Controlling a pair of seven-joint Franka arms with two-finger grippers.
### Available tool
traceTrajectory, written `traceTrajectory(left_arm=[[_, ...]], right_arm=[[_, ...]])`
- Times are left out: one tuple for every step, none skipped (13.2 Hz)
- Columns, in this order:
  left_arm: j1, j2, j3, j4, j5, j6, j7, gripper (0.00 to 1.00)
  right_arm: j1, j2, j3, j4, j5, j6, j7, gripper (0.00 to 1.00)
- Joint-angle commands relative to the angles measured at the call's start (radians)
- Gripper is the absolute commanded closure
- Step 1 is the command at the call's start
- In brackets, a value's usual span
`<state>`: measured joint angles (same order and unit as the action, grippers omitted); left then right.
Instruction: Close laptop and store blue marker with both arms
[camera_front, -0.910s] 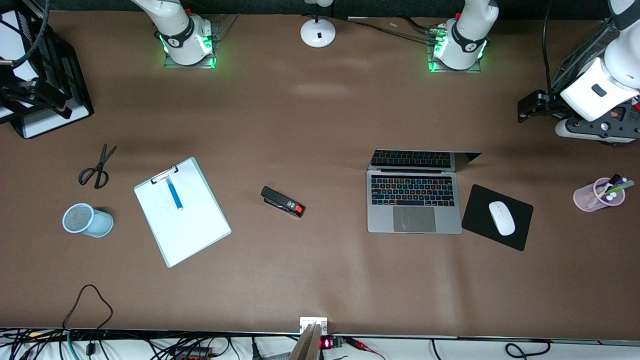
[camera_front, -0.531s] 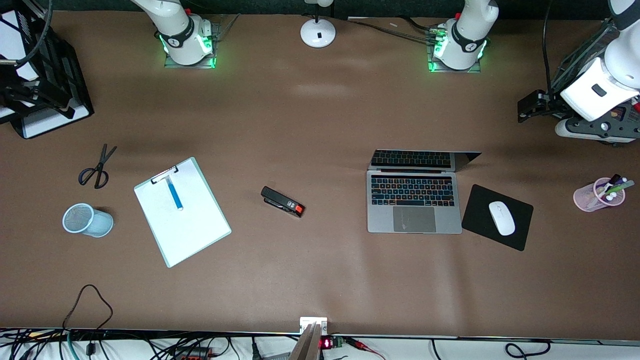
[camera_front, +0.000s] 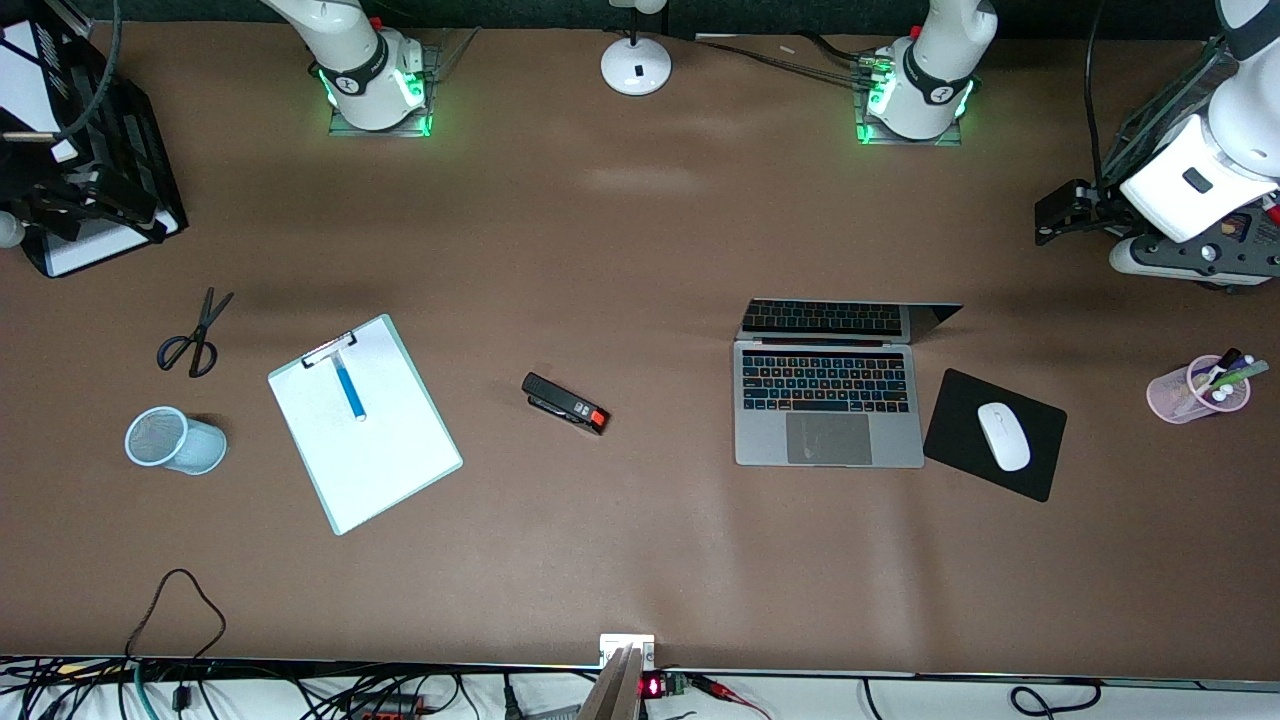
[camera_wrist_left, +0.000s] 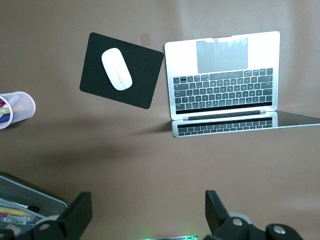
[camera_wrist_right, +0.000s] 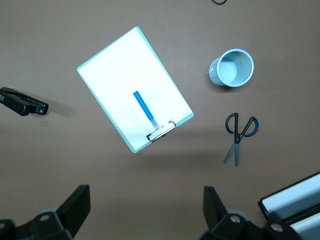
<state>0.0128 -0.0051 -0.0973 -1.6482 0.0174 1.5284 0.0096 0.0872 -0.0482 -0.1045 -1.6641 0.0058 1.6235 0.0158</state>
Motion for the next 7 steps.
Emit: traceTrajectory(left_arm=[[-0.005, 0.002, -0.009, 0.019, 0.006, -0.011, 0.007, 0.00], [-0.005, 0.019, -0.009, 0.019, 0.006, -0.010, 0.012, 0.00], [-0.010, 0.034, -0.009, 0.021, 0.010, -0.013, 0.006, 0.00], [-0.008, 0.040, -0.009, 0.027, 0.006, -0.019, 0.007, 0.00], [-0.008, 0.045, -0.009, 0.028, 0.006, -0.022, 0.007, 0.00], [-0.013, 0.053, -0.010, 0.031, 0.007, -0.022, 0.006, 0.00], [-0.023, 0.054, -0.012, 0.030, 0.006, -0.025, 0.009, 0.00]], right_arm=[[0.006, -0.005, -0.001, -0.057, 0.016, 0.010, -0.039, 0.00], [0.006, 0.004, -0.001, -0.071, 0.016, 0.028, -0.060, 0.00], [0.005, 0.011, -0.001, -0.086, 0.016, 0.047, -0.095, 0.00], [0.005, 0.022, -0.001, -0.104, 0.016, 0.067, -0.152, 0.00], [0.005, 0.033, -0.001, -0.133, 0.016, 0.094, -0.213, 0.00], [0.005, 0.039, -0.001, -0.163, 0.016, 0.131, -0.249, 0.00], [0.005, 0.054, -0.001, -0.192, 0.016, 0.168, -0.293, 0.00]])
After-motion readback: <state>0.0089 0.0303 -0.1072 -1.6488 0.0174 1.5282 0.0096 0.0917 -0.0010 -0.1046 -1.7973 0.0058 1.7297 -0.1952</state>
